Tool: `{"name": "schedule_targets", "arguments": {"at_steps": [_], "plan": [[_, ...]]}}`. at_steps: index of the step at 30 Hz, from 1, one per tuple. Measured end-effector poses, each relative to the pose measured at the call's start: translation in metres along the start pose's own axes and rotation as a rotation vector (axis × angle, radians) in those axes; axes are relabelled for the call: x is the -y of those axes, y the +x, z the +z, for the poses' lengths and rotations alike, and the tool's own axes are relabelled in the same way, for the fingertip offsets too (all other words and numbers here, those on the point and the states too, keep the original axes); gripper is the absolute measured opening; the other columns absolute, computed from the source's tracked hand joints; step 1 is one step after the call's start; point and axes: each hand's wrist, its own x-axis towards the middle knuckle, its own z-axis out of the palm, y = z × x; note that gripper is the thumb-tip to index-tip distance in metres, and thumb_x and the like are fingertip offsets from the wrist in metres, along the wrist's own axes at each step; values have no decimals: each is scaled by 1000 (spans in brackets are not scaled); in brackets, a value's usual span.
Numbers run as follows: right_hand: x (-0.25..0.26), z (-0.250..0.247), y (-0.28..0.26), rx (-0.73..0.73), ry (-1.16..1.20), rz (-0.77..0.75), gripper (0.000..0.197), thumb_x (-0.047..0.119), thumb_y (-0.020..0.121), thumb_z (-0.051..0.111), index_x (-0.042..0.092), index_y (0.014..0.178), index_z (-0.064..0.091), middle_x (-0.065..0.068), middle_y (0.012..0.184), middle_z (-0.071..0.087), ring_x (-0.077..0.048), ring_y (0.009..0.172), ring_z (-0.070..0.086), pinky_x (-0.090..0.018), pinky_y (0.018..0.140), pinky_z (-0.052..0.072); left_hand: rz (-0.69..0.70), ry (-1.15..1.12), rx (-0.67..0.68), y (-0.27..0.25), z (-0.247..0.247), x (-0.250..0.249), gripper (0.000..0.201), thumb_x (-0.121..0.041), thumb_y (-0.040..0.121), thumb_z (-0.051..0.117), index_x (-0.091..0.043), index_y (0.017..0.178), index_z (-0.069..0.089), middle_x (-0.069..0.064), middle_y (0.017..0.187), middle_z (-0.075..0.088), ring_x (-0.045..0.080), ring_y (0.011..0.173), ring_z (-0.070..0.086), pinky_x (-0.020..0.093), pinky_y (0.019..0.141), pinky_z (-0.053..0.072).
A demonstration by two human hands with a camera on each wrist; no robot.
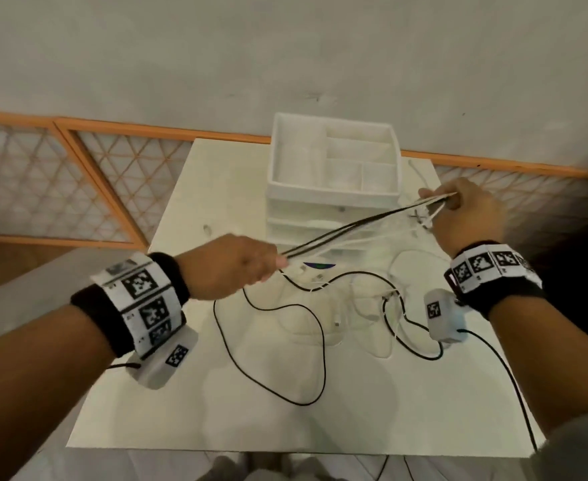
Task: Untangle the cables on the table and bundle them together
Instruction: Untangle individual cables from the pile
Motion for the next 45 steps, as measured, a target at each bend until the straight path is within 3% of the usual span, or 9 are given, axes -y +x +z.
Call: {"name": "schedule_targets", "arguments": {"at_steps": [7,10,14,21,24,29,35,40,45], "plan": [[-16,31,-34,33,156,-90,24,16,89,65,29,108,61,6,107,71,-19,82,68,-31,83,54,-248,189,8,10,54,49,27,-33,102,35,-17,86,49,10,97,71,29,91,66,44,95,46],[-25,38,-48,330,-133,33,58,21,88,66,30,141,44,-4,130,65,-33,111,62,-33,96,45,-284,250,-115,15,63,52,31,-32,105,32,-8,105,53,15,99,67,34,91,66,43,86,52],[-16,49,-101,289,-130,-96,53,16,85,60,32,134,48,-3,107,69,-31,97,65,-41,89,51,-388,147,-181,16,71,70,34,-31,104,26,-10,97,51,11,105,69,30,94,64,46,104,41],[-38,104,-204,1085,-506,-411,55,8,85,63,36,130,50,5,133,32,-23,99,60,-29,82,49,-413,-222,-159,8,67,45,40,-42,97,56,-12,72,47,0,51,45,18,43,41,25,43,34],[-42,115,-210,996,-493,-426,20,16,90,61,27,106,58,4,134,35,-19,93,55,-29,72,46,-361,-317,-123,5,70,35,39,-37,100,50,-11,73,60,-1,44,55,18,40,45,22,42,36],[-8,101,-185,653,-102,-414,12,32,94,61,22,94,67,5,107,58,-18,81,61,-34,72,50,-264,-389,-125,5,82,27,31,-39,101,46,-21,102,70,-9,97,74,15,49,53,25,43,44],[61,19,-101,267,207,-308,11,27,90,71,22,80,75,13,63,63,3,58,53,-12,60,39,-259,-451,-195,12,68,18,39,-43,103,42,-15,86,65,2,59,54,16,43,43,23,38,36],[69,-36,-42,-58,446,-25,24,49,84,64,30,73,73,4,58,66,-15,57,61,-35,66,54,-338,-503,-324,18,45,33,42,-40,103,44,-9,82,63,5,62,48,18,45,42,23,39,36],[61,-47,-12,-163,648,212,22,34,95,56,20,83,68,-5,64,60,-15,46,61,-30,52,53,-430,-483,-293,13,57,55,42,-38,104,43,-6,83,62,4,59,52,16,39,44,23,37,35]]}}
